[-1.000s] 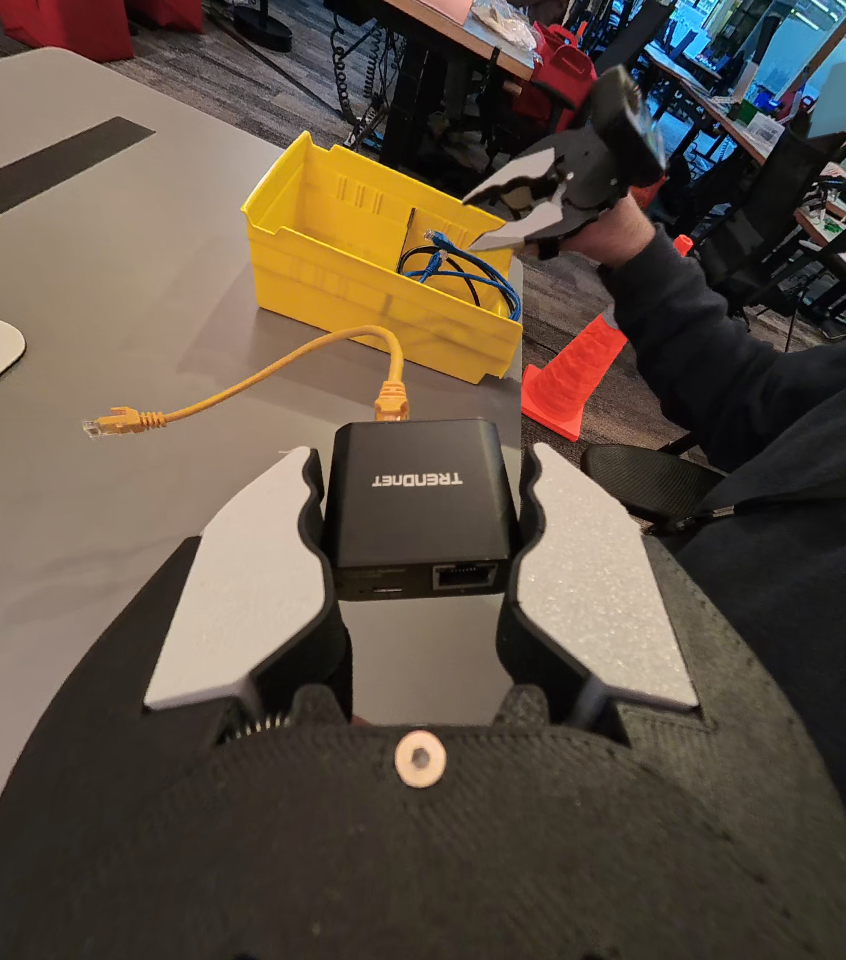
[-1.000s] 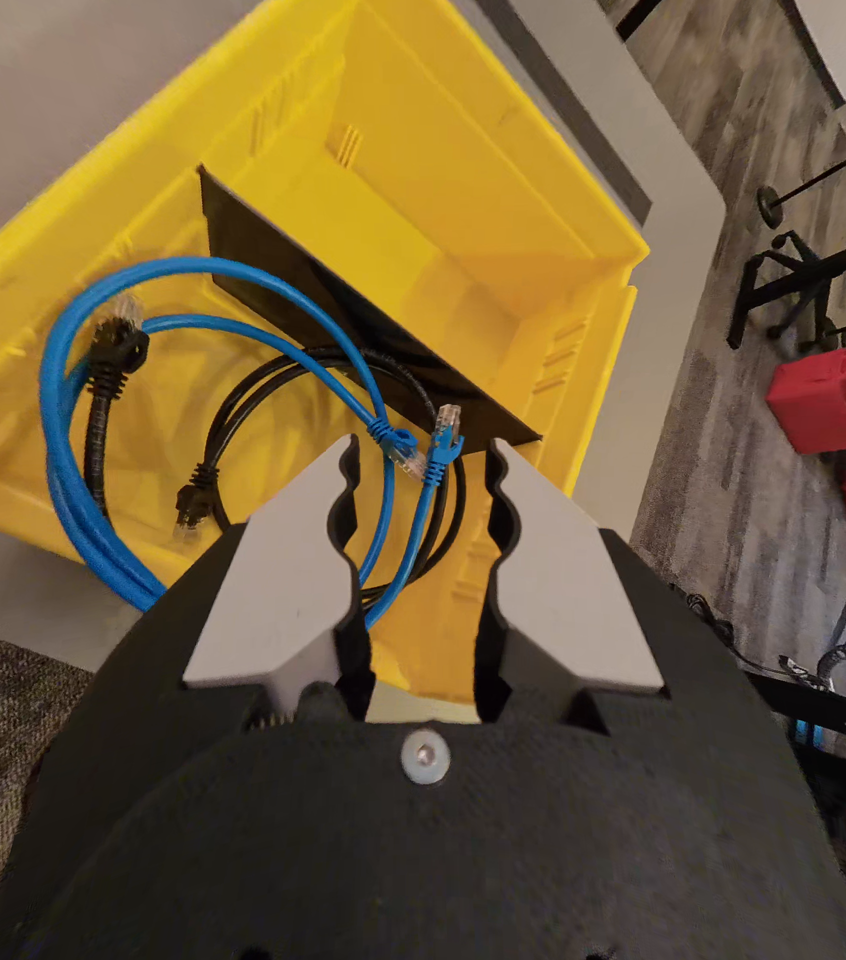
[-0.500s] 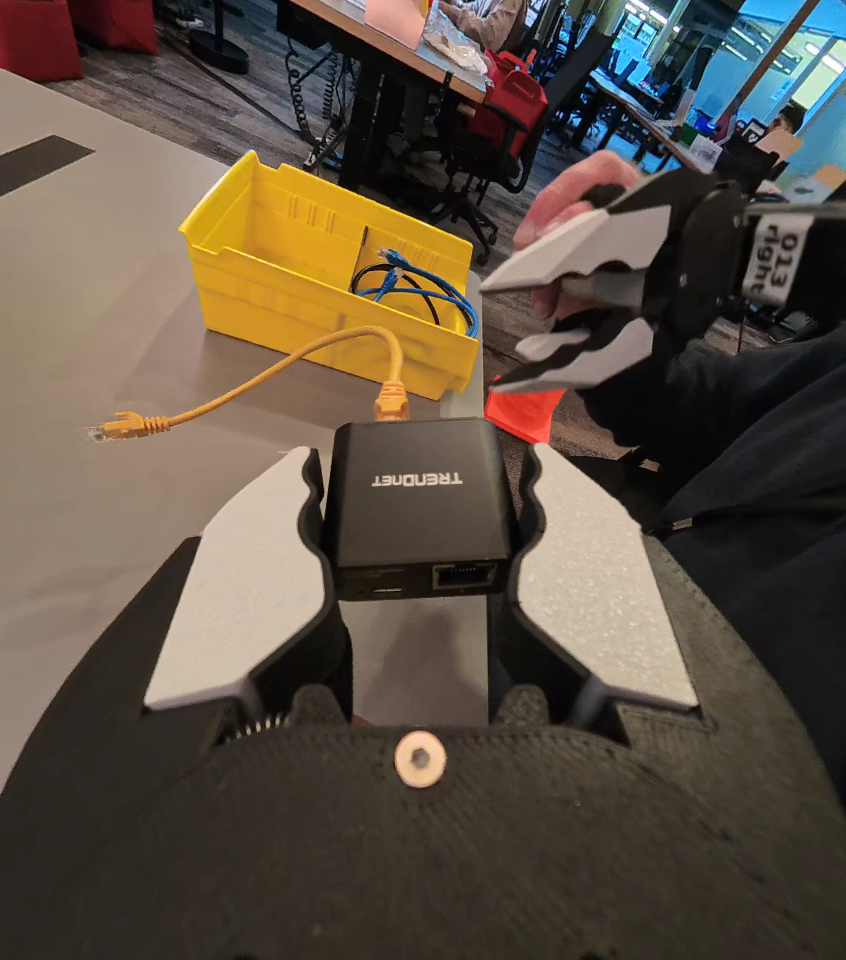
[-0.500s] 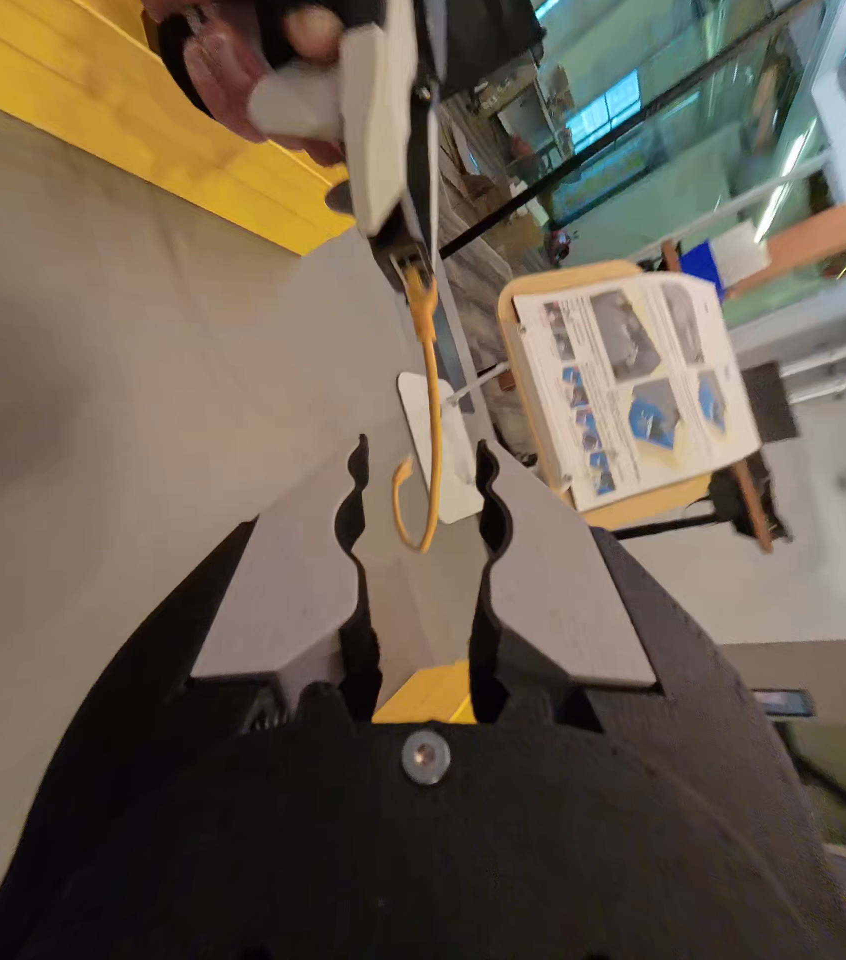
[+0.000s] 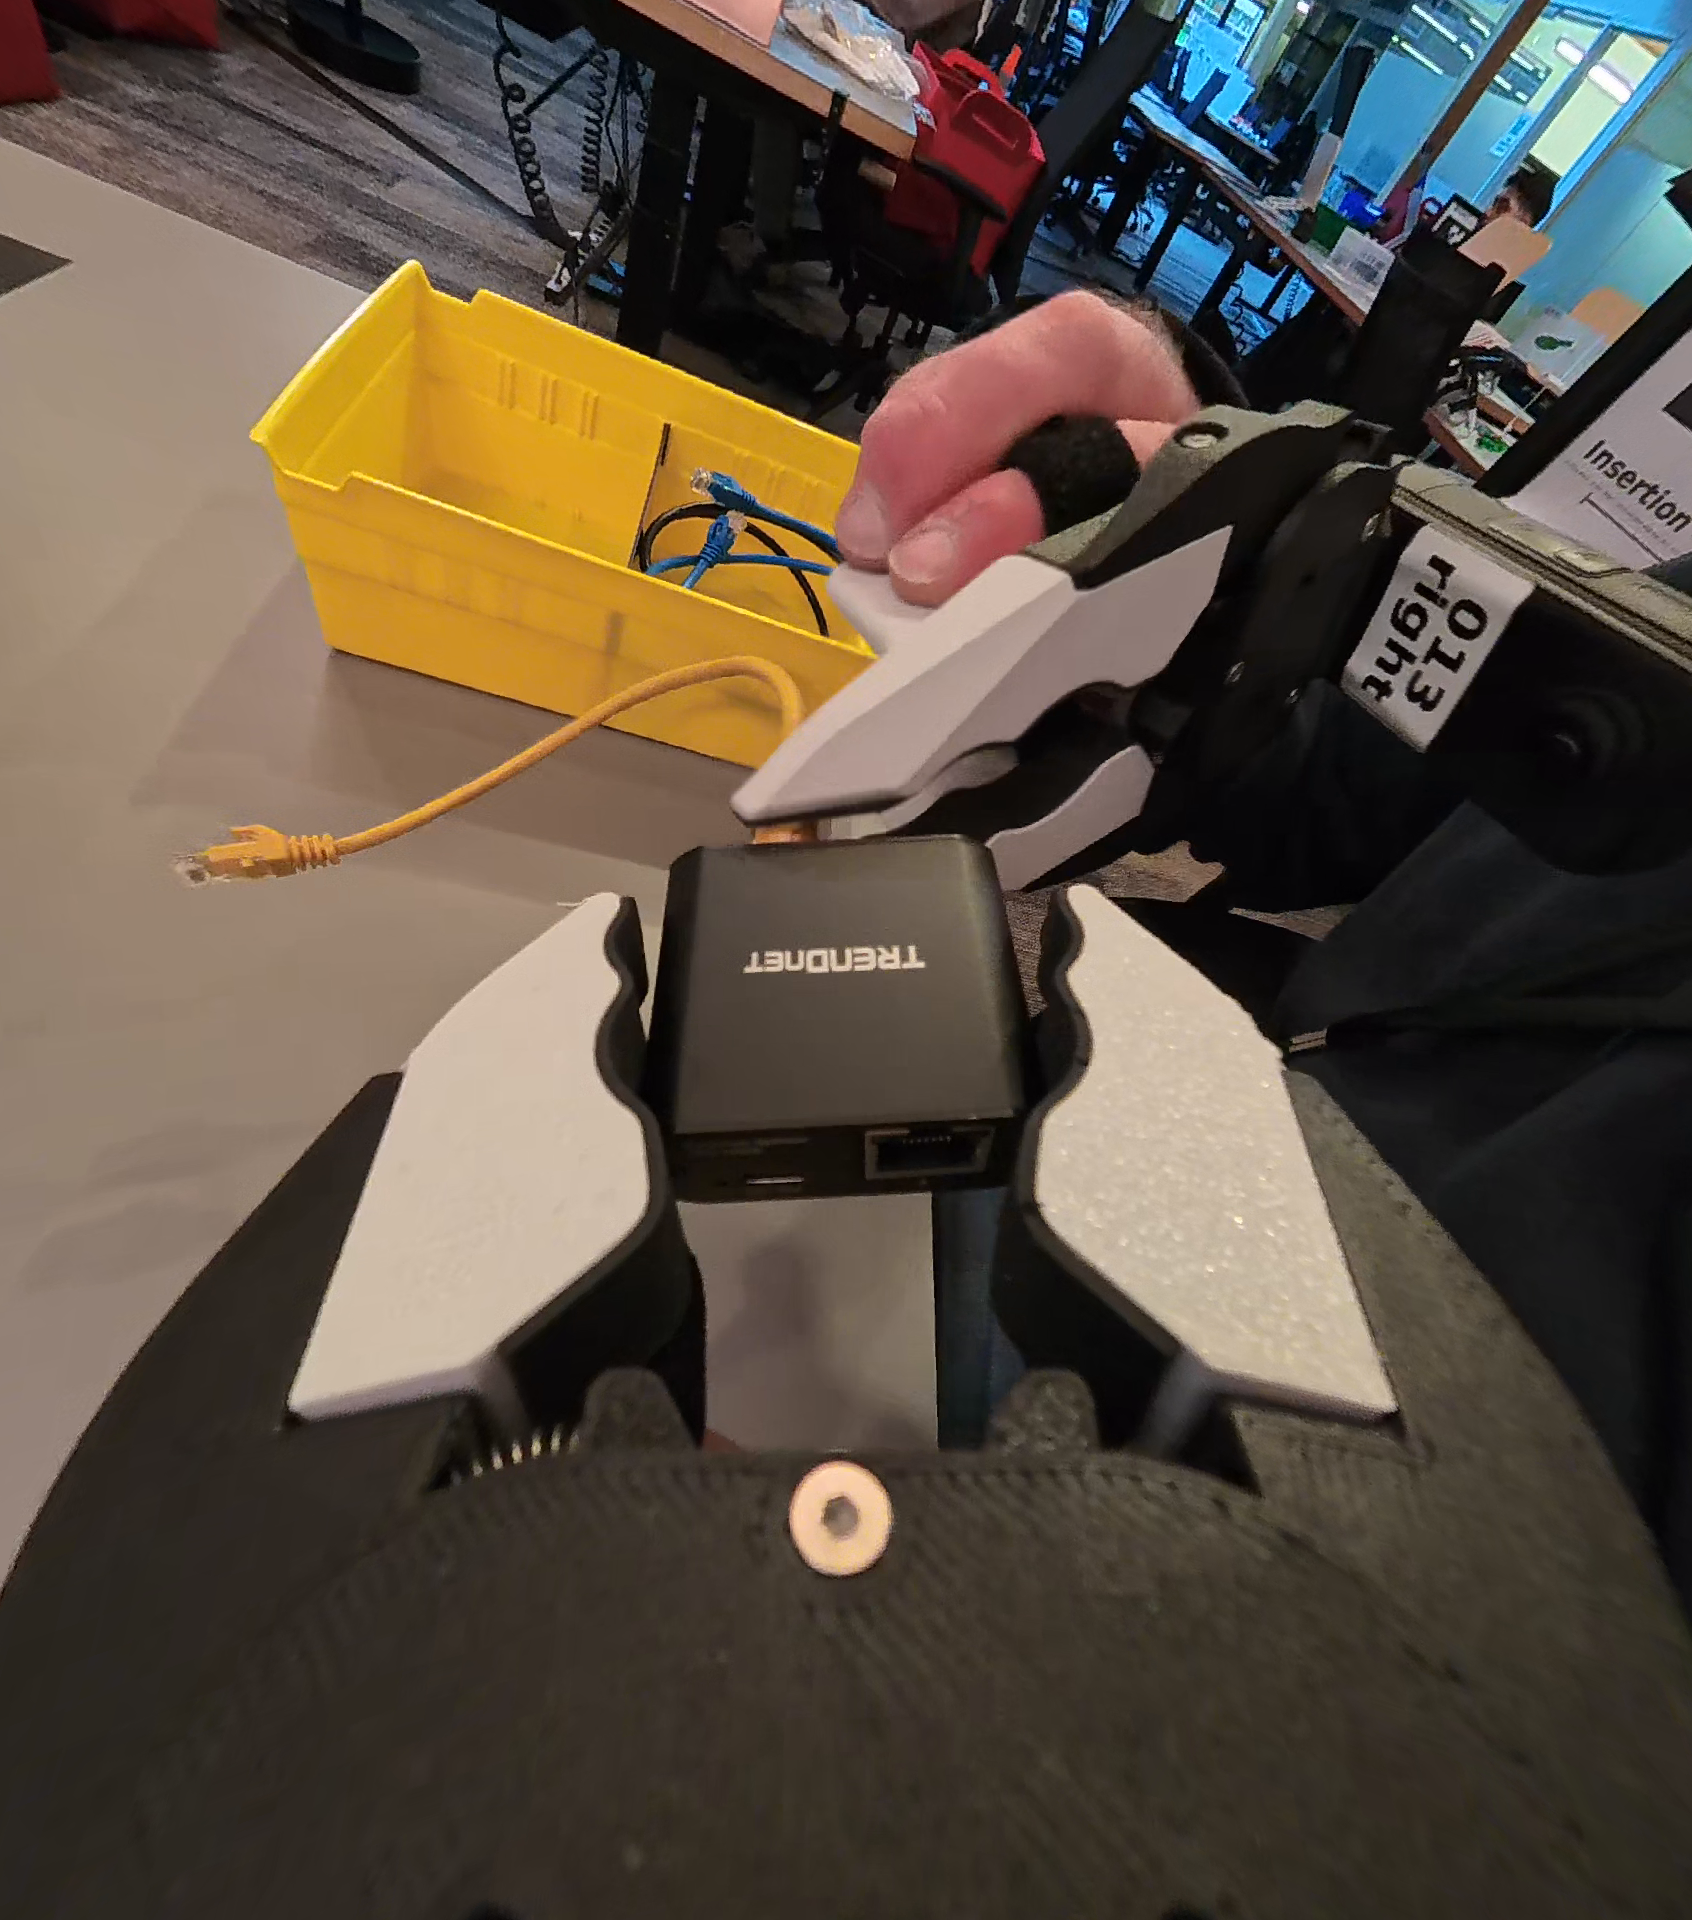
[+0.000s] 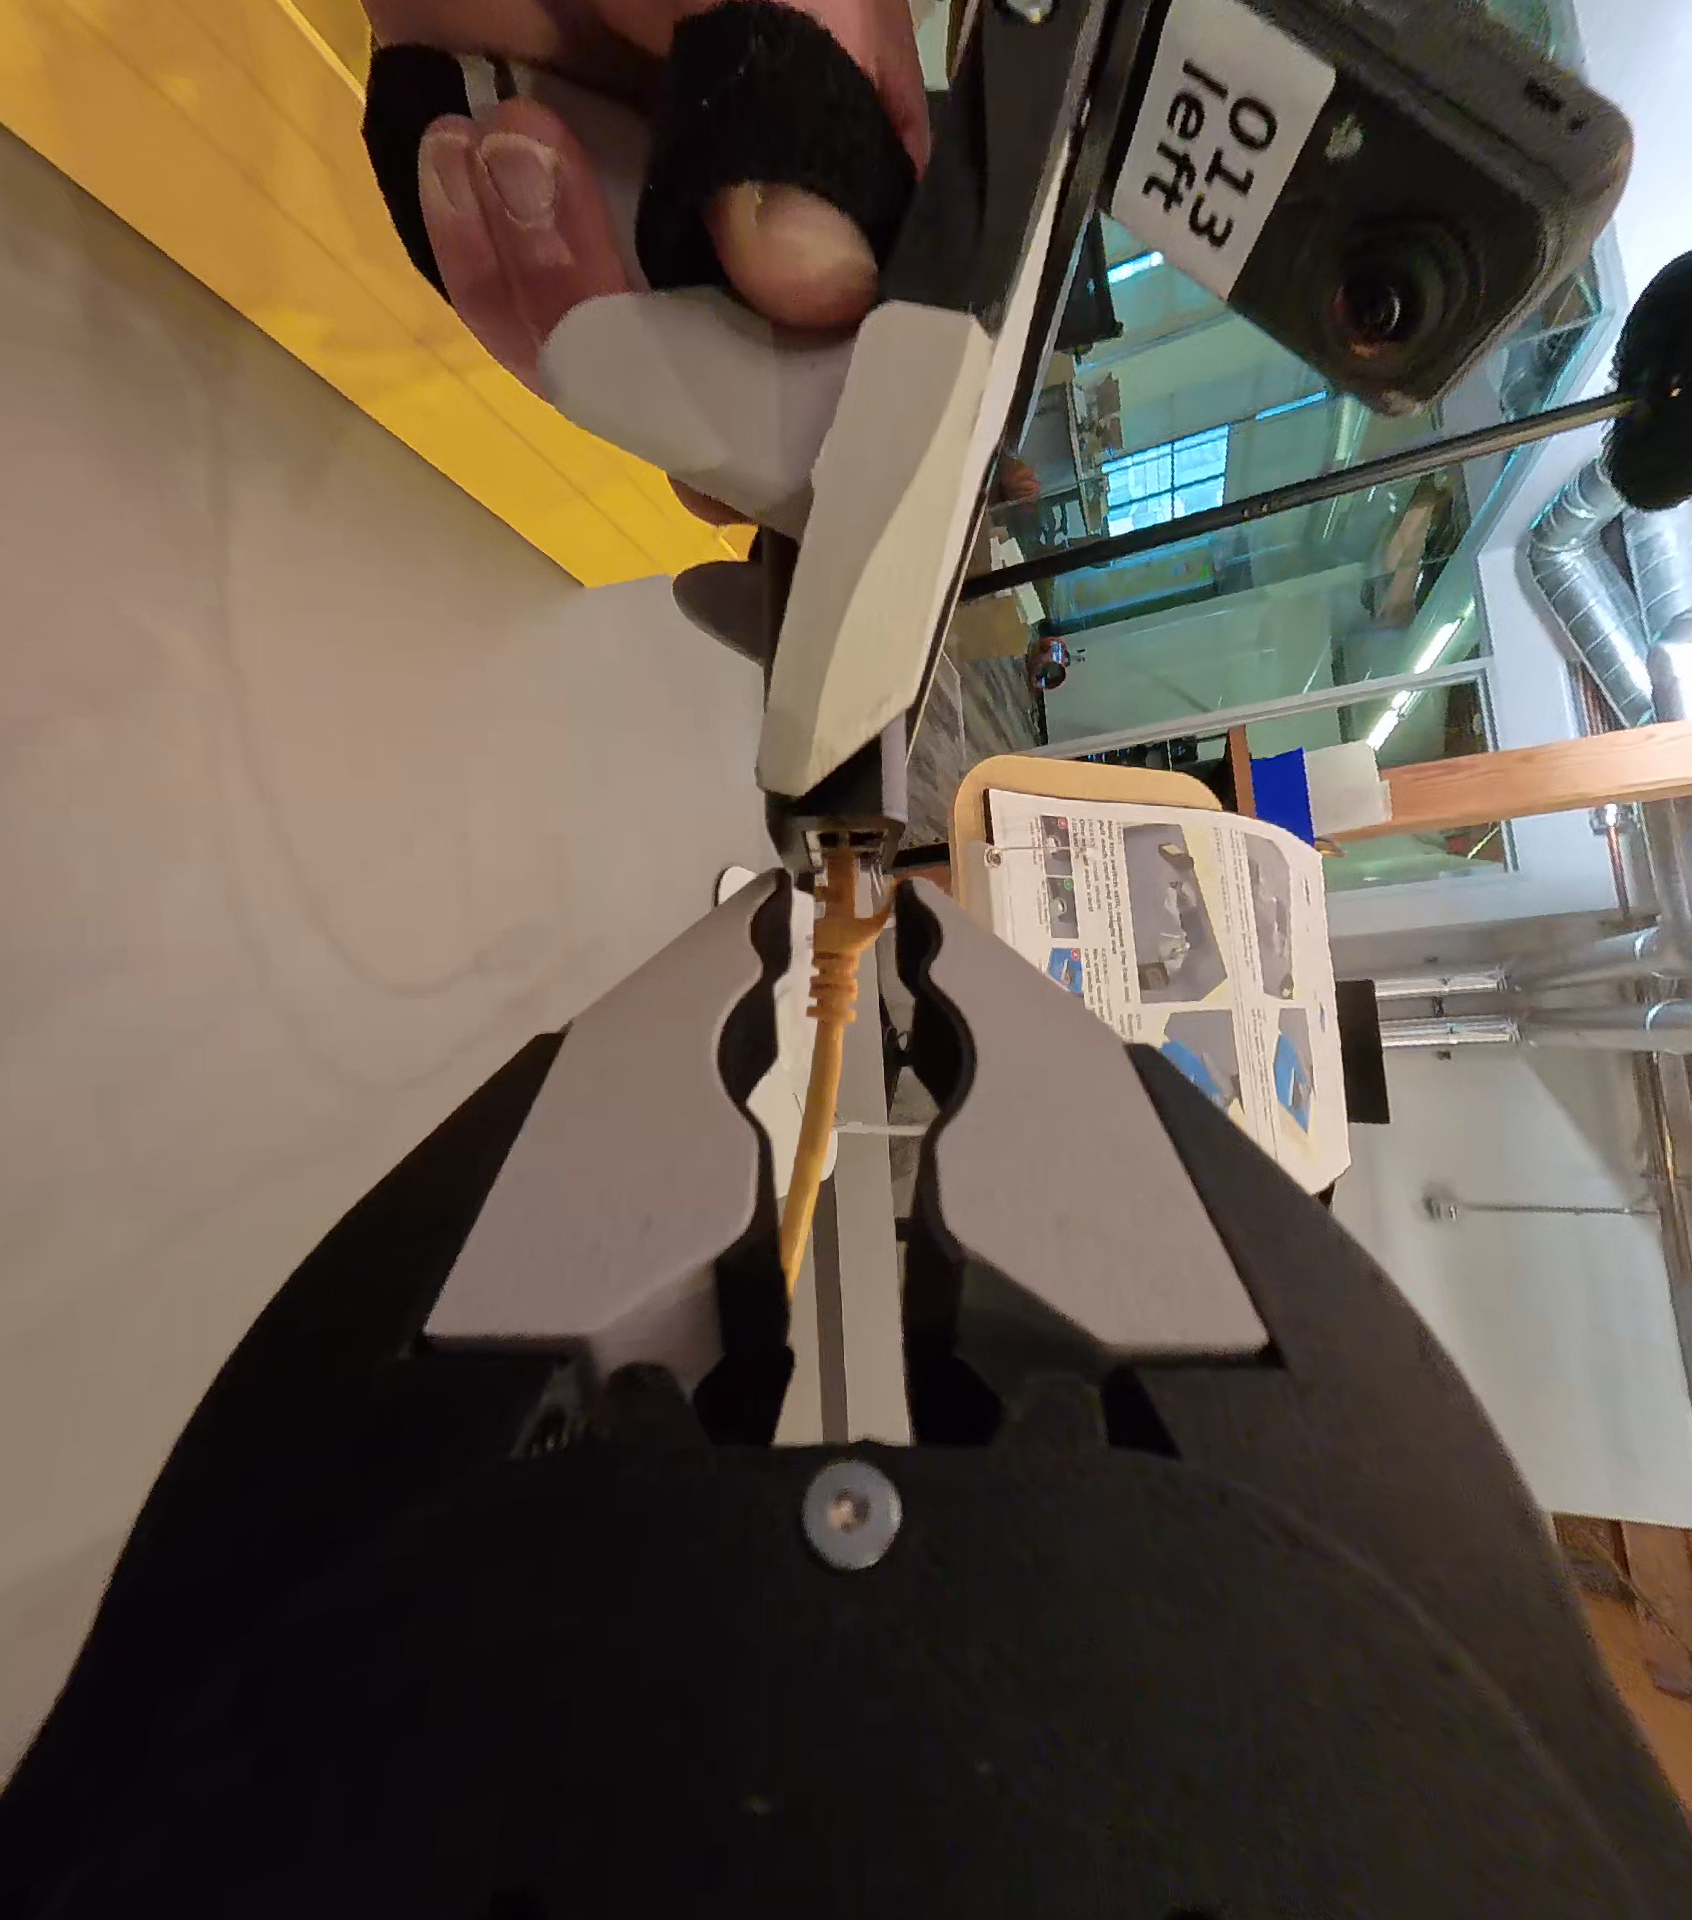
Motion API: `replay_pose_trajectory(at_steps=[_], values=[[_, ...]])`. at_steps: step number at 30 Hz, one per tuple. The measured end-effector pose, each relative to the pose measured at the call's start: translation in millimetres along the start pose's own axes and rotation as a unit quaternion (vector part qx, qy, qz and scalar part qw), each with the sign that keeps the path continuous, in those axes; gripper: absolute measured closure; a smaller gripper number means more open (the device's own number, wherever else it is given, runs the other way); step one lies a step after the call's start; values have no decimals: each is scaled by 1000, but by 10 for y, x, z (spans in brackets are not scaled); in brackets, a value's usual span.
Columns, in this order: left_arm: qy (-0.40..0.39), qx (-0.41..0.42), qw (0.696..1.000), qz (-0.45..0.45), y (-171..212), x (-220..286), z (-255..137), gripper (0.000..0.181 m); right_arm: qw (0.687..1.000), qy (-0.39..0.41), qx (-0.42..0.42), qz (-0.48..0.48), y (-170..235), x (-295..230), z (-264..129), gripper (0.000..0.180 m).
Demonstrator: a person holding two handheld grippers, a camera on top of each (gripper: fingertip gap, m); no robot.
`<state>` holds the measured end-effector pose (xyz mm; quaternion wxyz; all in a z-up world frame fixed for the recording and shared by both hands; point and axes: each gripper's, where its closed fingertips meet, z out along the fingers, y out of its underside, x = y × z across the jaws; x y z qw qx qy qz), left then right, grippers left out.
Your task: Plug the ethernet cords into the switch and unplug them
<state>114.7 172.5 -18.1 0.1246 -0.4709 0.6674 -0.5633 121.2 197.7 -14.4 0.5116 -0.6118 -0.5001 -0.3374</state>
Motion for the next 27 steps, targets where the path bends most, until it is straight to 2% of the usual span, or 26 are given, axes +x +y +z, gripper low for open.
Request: replay_pose_trajectory(at_steps=[12, 16, 23, 25, 27], values=[[9, 0, 1000, -3, -15, 55, 21, 108, 999, -33, 18, -16, -39, -30, -58, 170], [10, -4, 1000, -7, 13, 57, 44, 108, 998, -64, 8, -6, -20, -89, -63, 171], [2, -16, 1000, 7, 39, 48, 77, 108, 997, -64, -28, -36, 30, -77, -85, 171], [-6, -16, 1000, 0, 21, 24, 37, 108, 996, -70, -48, -39, 141, -88, -109, 171], [-9, 20, 1000, -4, -104, -18, -132, 108, 995, -70, -65, -17, 359, -32, -171, 171]])
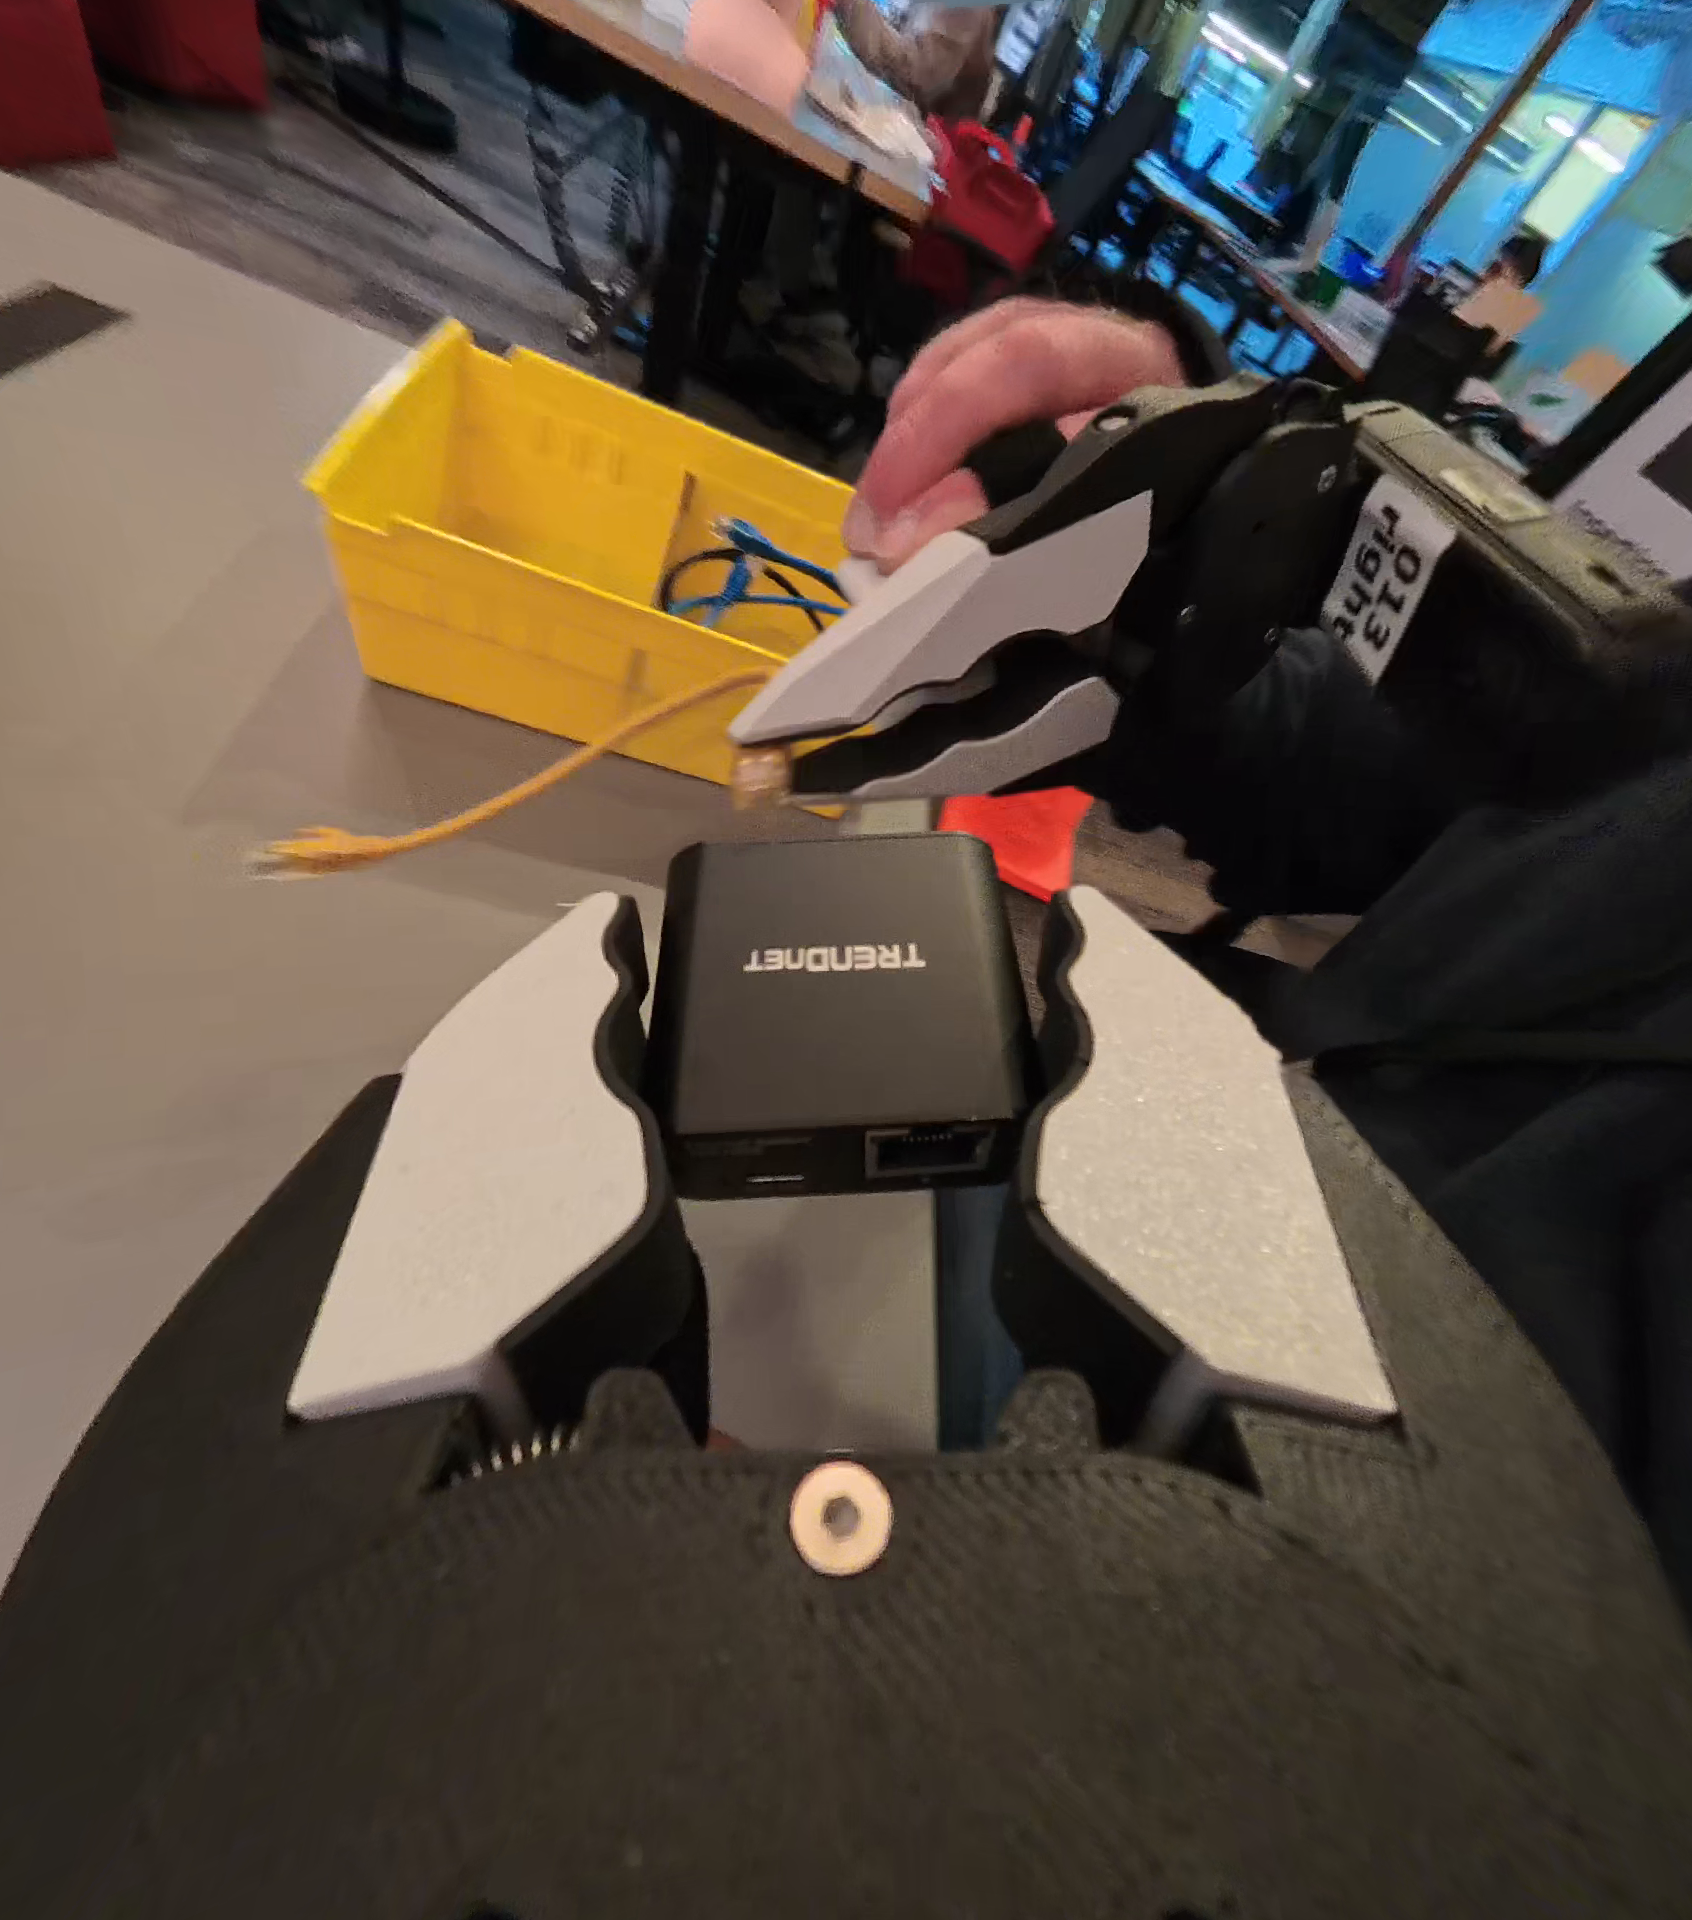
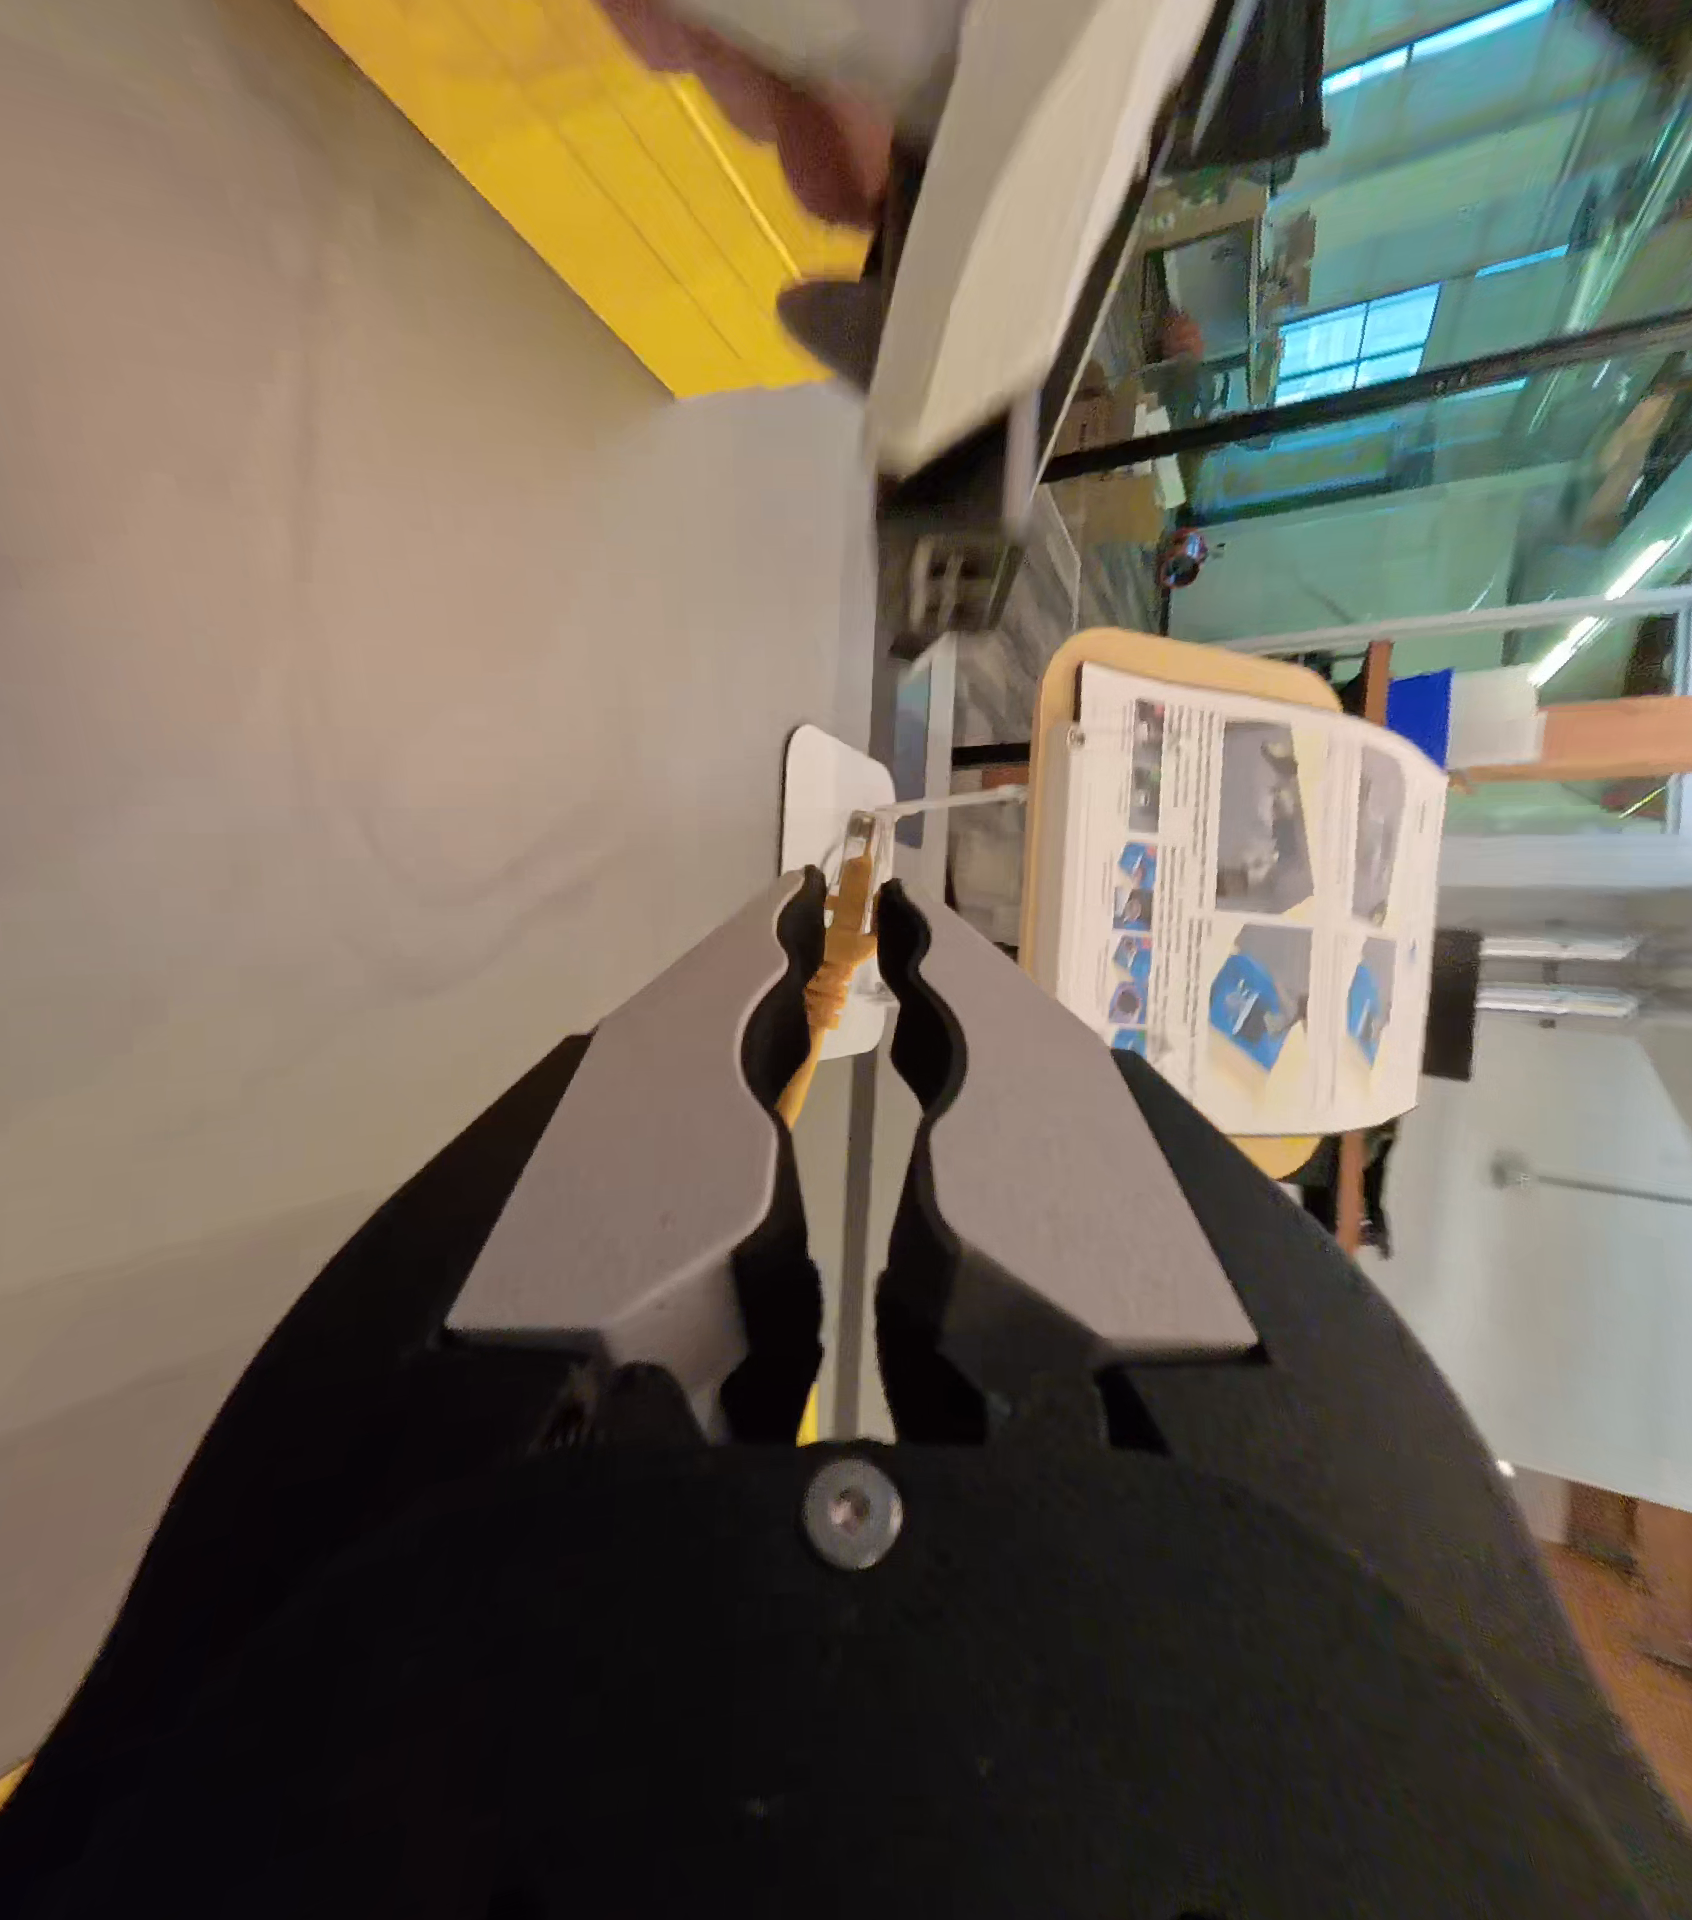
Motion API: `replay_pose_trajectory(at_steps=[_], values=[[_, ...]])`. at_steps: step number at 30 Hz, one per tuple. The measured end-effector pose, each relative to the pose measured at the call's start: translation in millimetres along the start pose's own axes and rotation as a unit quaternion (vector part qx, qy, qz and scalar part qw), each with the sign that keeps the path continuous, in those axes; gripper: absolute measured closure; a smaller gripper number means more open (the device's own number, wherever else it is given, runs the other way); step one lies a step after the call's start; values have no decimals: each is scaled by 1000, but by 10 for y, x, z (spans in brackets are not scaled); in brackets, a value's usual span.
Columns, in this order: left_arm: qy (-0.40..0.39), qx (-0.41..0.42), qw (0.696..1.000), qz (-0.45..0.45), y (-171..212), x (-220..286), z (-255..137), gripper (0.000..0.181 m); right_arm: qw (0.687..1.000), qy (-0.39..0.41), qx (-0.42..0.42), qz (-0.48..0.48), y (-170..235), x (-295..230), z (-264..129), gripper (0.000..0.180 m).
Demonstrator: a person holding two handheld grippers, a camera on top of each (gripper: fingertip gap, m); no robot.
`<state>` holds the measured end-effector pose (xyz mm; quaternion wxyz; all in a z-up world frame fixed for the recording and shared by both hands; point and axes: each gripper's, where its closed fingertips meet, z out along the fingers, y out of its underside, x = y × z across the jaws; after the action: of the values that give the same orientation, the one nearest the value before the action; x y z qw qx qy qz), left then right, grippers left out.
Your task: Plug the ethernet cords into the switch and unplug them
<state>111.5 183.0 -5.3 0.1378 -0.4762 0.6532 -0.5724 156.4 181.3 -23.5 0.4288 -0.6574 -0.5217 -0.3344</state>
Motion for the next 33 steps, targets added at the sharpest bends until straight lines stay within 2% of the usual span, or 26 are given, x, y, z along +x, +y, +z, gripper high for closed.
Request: replay_pose_trajectory(at_steps=[4, 8, 17, 24, 28, 33], values=[[-32, -7, 999, 39, -111, -25, -115, 108, 999, 11, 12, 40, 99, 161, -197, 171], [-46, -16, 998, 44, -80, -63, -136, 108, 997, 60, -7, 54, 268, 459, -490, 171], [-52, -15, 997, 52, -95, -57, -173, 108, 972, 165, -121, 113, 1026, 829, -1323, 170], [-52, -22, 997, 50, -55, -66, -119, 108, 944, 195, -211, 161, 1606, 569, -1760, 171], [-54, -28, 997, 52, -31, -65, -99, 108, 928, 184, -253, 202, 1932, 224, -1796, 171], [-52, -31, 997, 49, -16, -78, -83, 108, 916, 174, -246, 264, 2114, -106, -1598, 170]])
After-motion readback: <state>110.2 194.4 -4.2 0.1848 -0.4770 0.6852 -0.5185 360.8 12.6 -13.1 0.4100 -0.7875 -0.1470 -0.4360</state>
